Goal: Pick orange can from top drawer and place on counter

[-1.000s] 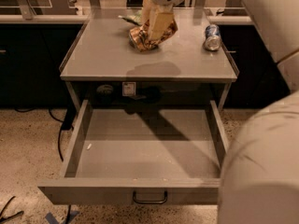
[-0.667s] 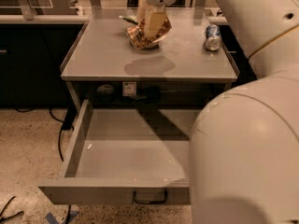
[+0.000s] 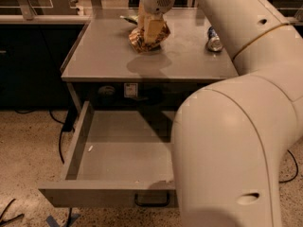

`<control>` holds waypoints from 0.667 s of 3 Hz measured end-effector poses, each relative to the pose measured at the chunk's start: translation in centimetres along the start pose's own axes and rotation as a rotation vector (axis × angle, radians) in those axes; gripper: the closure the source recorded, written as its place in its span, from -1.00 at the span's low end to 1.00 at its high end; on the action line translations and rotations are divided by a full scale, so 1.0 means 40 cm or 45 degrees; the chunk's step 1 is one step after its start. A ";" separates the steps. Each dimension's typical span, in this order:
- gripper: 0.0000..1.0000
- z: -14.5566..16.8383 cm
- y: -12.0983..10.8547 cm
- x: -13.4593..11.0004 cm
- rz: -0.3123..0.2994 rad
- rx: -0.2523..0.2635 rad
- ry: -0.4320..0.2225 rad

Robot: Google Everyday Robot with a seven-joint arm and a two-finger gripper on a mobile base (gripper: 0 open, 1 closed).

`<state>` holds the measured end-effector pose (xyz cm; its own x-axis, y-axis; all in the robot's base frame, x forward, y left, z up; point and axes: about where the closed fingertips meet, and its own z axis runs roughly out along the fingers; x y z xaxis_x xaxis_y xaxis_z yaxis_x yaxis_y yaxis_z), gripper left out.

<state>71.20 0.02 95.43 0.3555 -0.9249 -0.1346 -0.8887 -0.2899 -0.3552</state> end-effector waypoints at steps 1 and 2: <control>1.00 0.043 0.002 0.006 -0.011 -0.078 0.159; 1.00 0.080 -0.008 0.020 -0.021 -0.140 0.348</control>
Offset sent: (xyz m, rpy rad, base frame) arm -0.0044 -0.0190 -0.0340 -0.5758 0.1321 -0.1367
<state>72.68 0.14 92.48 0.2922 -0.9475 0.1301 -0.9147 -0.3166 -0.2512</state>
